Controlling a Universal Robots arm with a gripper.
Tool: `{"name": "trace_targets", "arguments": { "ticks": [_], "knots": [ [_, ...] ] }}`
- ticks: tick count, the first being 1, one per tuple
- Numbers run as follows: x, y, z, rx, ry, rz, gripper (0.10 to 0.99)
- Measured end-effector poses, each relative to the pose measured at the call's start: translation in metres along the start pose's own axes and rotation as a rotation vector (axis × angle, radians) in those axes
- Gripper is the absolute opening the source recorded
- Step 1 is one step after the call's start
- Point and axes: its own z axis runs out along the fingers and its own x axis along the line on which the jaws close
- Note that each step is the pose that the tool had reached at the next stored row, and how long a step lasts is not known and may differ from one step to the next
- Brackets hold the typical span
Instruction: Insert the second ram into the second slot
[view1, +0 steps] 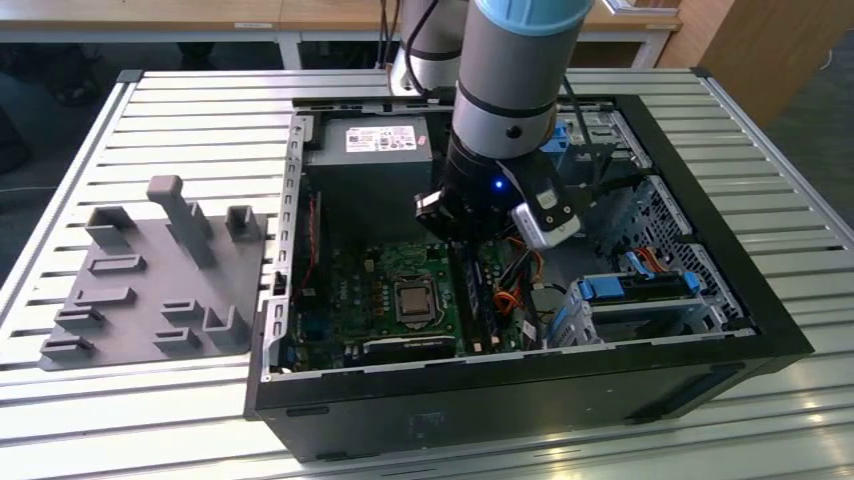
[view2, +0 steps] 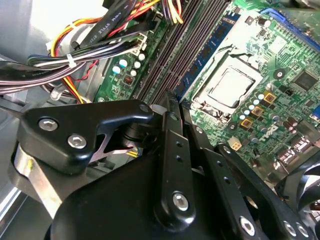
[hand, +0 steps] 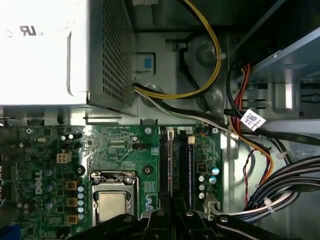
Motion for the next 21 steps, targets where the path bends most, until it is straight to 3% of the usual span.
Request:
{"name": "trace_targets", "arguments": {
  "ticks": [5, 12, 21],
  "knots": [
    [-0.0002, -0.0074, 0.0027, 0.0, 0.0, -0.001, 0.137],
    [-0.0004, -0.0086, 0.0139, 0.0, 0.0001, -0.003, 0.137],
    [-0.0005, -0.0128, 0.0162, 0.0, 0.0, -0.002, 0.137]
  ]
}}
